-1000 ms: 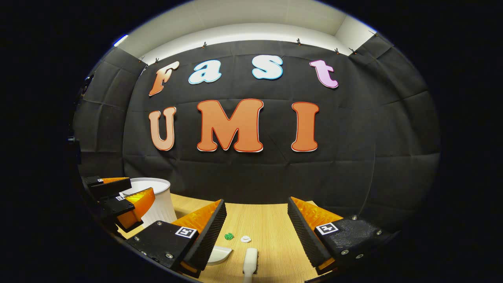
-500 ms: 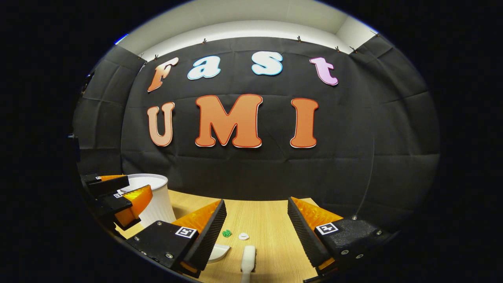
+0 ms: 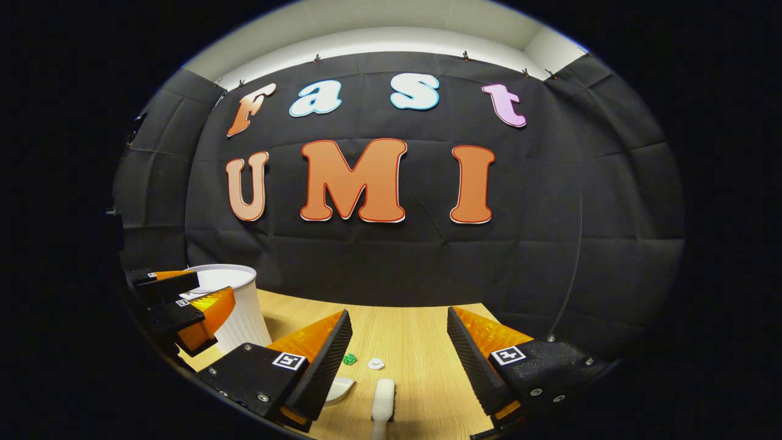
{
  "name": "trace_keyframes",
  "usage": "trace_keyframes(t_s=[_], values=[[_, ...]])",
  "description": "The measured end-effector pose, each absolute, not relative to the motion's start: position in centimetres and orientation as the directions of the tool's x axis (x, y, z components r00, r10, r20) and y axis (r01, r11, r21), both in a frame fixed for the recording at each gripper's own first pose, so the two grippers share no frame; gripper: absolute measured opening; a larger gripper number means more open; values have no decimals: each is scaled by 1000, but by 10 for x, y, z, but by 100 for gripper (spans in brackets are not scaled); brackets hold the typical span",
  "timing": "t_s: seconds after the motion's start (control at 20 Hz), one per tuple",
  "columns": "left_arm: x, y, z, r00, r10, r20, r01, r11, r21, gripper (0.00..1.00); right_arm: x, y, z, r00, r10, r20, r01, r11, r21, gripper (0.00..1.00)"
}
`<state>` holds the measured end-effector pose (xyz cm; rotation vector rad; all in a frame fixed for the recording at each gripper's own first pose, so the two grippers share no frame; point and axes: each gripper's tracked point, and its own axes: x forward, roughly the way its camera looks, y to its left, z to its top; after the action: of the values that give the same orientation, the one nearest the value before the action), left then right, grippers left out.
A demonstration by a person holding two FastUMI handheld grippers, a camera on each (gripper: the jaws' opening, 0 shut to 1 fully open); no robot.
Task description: Pick up the small broom and dustpan from the desktop, sweep the trash into the dustpan with the broom, and then empty the trash into the garbage bin.
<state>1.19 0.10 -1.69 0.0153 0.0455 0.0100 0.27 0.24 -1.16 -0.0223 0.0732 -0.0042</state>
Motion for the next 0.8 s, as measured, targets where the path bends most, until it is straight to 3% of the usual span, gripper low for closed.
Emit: trace_keyframes(t_s=[0.8], values=[[14, 5, -16, 999, -4, -37, 4, 1000, 11, 94, 3, 11, -11, 998, 6, -55, -9, 999, -39, 94]])
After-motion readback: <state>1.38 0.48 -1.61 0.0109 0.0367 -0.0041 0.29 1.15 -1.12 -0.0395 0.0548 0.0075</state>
